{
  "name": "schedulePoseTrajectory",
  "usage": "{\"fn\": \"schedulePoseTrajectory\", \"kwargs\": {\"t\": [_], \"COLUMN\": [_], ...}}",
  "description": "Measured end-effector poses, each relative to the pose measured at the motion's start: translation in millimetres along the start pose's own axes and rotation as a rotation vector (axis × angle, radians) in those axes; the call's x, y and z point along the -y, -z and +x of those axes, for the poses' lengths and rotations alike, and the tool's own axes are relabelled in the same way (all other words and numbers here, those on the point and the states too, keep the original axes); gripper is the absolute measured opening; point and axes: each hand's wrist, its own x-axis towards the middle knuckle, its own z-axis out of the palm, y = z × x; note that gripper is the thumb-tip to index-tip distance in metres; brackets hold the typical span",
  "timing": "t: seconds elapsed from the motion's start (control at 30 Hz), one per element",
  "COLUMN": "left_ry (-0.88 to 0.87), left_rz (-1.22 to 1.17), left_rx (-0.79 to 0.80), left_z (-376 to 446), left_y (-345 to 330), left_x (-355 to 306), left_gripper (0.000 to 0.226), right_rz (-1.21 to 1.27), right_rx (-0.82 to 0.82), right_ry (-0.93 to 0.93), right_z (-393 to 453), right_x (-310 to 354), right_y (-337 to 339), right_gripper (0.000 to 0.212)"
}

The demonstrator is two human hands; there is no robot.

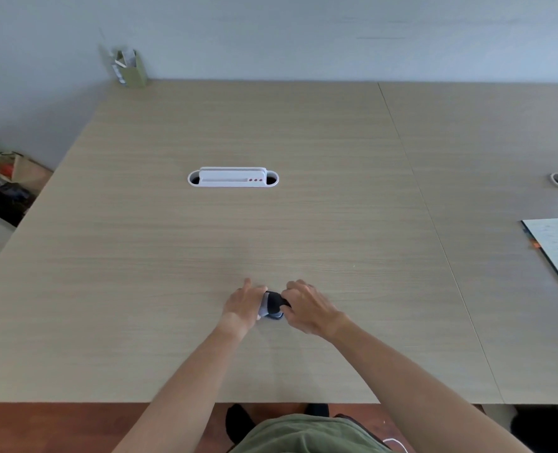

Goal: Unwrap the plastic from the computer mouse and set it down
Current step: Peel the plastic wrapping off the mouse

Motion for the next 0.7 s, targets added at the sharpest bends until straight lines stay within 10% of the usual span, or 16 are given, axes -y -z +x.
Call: {"fn": "schedulePoseTrajectory", "kwargs": {"t": [0.7], "left_ry": [0.053], "left_rz": [0.061], "left_rx": [-0.015], "left_z": [-12], "left_y": [-12], "left_x": [-1], "left_gripper": [0.039], "right_rz": [-0.099], "right_rx": [-0.104], "right_ry": [-0.129], "right_z": [-9], "right_x": [-18], "right_y": [0], "right_gripper": [0.013]}}
